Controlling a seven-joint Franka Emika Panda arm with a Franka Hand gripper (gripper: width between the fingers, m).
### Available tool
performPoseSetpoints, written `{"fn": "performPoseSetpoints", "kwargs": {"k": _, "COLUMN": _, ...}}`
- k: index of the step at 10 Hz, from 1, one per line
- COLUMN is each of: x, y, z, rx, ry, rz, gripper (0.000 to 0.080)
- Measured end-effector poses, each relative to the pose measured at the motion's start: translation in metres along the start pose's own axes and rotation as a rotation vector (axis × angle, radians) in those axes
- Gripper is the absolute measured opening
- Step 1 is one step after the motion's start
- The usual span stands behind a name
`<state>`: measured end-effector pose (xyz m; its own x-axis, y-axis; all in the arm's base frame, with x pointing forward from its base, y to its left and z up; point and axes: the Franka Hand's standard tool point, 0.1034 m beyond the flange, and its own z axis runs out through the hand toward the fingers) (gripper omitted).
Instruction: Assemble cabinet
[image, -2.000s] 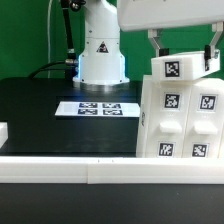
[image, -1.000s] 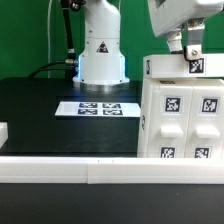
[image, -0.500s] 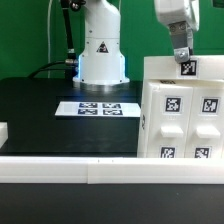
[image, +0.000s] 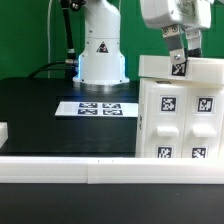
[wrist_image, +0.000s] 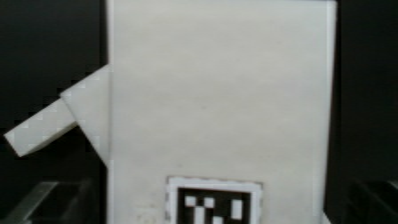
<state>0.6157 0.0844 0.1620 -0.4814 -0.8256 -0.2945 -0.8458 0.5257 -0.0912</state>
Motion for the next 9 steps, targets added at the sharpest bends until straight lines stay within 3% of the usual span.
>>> {"fn": "performPoseSetpoints", "kwargs": {"k": 1, "x": 0.000, "y": 0.000, "z": 0.000, "rx": 0.000, "ry": 0.000, "rz": -0.010, "gripper": 0.0774}}
{"fn": "performPoseSetpoints", "kwargs": {"k": 7, "x": -0.018, "y": -0.007, "z": -0.024, "rx": 0.038, "ry": -0.070, "rz": -0.046, "gripper": 0.0797}}
{"fn": "performPoseSetpoints", "kwargs": {"k": 8, "x": -0.018, "y": -0.007, "z": -0.024, "rx": 0.038, "ry": -0.068, "rz": -0.083, "gripper": 0.0797}}
{"fn": "performPoseSetpoints", "kwargs": {"k": 9, "x": -0.017, "y": -0.004, "z": -0.022, "rx": 0.019, "ry": -0.059, "rz": -0.152, "gripper": 0.0797}}
